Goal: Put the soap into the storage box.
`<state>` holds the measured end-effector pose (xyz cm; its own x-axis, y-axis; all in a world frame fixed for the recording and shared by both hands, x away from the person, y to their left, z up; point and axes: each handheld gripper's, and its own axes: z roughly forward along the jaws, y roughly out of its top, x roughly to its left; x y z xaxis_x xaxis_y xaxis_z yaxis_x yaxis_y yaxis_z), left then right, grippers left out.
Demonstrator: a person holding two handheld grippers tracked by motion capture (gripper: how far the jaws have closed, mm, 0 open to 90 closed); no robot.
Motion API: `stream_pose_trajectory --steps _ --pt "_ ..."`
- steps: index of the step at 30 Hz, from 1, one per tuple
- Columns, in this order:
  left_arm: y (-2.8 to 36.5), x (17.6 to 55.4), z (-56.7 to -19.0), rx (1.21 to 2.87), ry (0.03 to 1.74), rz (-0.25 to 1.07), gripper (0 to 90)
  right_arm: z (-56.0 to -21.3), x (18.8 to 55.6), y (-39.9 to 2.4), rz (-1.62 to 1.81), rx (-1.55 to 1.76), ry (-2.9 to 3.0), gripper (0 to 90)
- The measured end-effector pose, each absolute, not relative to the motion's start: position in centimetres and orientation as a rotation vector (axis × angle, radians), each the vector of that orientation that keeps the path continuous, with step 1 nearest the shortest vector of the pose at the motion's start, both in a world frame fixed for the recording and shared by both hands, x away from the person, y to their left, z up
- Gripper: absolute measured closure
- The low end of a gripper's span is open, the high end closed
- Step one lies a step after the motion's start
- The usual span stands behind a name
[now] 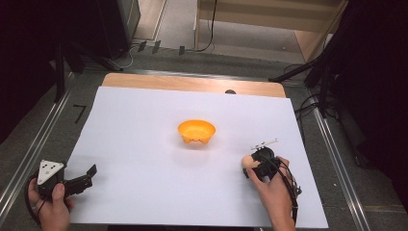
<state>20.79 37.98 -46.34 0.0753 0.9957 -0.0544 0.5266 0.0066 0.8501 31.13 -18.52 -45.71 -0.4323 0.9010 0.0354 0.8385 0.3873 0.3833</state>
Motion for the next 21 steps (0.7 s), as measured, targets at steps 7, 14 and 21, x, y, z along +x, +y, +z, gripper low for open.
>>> stream_pose_trajectory --steps 7,14,21 --pt "38.0 20.8 -46.3 1.619 1.546 0.798 0.0 -45.7 31.2 -18.6 0.53 1.537 2.483 32.7" --pt "38.0 20.9 -46.4 1.618 1.544 0.794 0.1 -45.4 31.7 -18.9 0.516 1.493 2.517 33.0" --pt "38.0 20.9 -46.3 1.62 1.546 0.796 0.0 -44.4 32.3 -19.4 0.573 1.372 2.563 33.0"
